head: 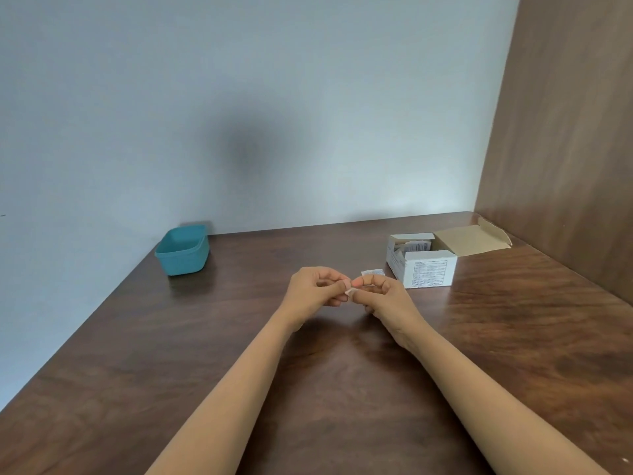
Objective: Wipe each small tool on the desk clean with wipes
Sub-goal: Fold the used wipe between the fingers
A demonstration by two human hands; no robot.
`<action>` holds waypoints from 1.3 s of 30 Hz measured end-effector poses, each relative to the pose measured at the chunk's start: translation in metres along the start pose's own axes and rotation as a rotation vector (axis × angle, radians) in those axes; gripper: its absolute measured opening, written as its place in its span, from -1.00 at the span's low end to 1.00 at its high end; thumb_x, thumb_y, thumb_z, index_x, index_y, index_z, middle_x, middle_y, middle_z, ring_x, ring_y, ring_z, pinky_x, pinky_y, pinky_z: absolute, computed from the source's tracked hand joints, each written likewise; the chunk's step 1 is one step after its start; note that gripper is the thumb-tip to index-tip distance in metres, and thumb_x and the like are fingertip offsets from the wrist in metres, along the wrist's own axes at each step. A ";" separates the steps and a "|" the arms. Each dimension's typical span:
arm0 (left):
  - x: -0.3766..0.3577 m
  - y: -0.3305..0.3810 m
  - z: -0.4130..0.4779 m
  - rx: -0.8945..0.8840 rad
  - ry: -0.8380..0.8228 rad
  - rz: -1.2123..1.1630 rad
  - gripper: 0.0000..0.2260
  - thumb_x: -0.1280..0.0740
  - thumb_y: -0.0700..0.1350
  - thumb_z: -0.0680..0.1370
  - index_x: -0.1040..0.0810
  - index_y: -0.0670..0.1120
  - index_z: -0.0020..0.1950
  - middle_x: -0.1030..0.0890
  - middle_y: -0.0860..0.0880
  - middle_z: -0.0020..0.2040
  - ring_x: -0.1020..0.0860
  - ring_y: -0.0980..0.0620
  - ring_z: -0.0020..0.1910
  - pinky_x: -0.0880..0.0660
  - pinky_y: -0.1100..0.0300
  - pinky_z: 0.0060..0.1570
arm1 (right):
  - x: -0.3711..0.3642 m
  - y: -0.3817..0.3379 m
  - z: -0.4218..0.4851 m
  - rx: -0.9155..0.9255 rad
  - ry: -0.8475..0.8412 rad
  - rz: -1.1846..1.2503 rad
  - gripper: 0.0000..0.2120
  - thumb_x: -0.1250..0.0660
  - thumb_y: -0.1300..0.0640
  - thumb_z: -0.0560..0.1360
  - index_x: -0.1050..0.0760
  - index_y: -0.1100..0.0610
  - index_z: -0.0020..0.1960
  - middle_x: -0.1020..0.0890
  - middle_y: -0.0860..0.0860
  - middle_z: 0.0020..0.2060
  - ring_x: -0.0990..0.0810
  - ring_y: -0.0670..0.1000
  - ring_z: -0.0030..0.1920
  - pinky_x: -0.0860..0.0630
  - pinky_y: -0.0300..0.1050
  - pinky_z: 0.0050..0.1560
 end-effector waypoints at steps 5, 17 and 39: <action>-0.007 0.000 0.008 -0.002 -0.031 -0.015 -0.92 -0.37 -0.21 0.55 -0.65 -0.18 -0.04 -0.68 -0.11 -0.26 -0.66 0.05 -0.28 -0.60 0.24 -0.20 | 0.009 0.000 0.004 -0.024 0.053 0.034 -0.93 -0.39 0.28 0.46 -0.64 0.24 -0.08 -0.55 -0.03 -0.43 -0.40 -0.12 -0.39 -0.36 -0.26 -0.34; -0.013 -0.016 0.012 0.062 -0.032 -0.158 -0.87 -0.42 -0.25 0.50 -0.63 -0.26 0.01 -0.69 -0.21 -0.17 -0.68 -0.02 -0.22 -0.61 0.23 -0.21 | 0.013 -0.001 0.012 0.131 0.025 -0.275 -0.89 -0.36 0.25 0.48 -0.57 0.06 -0.08 -0.62 0.00 -0.29 -0.58 -0.08 -0.24 -0.47 -0.22 -0.13; -0.038 -0.025 0.075 0.086 0.171 0.705 -0.62 -0.25 0.25 0.52 -0.57 0.13 0.26 -0.52 0.01 0.23 -0.51 0.02 0.22 -0.42 0.16 0.12 | 0.042 0.018 0.027 -0.073 0.451 0.153 -0.88 -0.37 0.37 0.44 -0.61 0.23 -0.06 -0.63 0.07 -0.29 -0.52 -0.06 -0.34 -0.51 -0.24 -0.25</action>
Point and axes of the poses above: each hand's wrist, its own z-axis towards the middle knuckle, its own x-axis out of the back of the hand, y = z × x, the point moved 4 cm from there along z, towards the middle knuckle
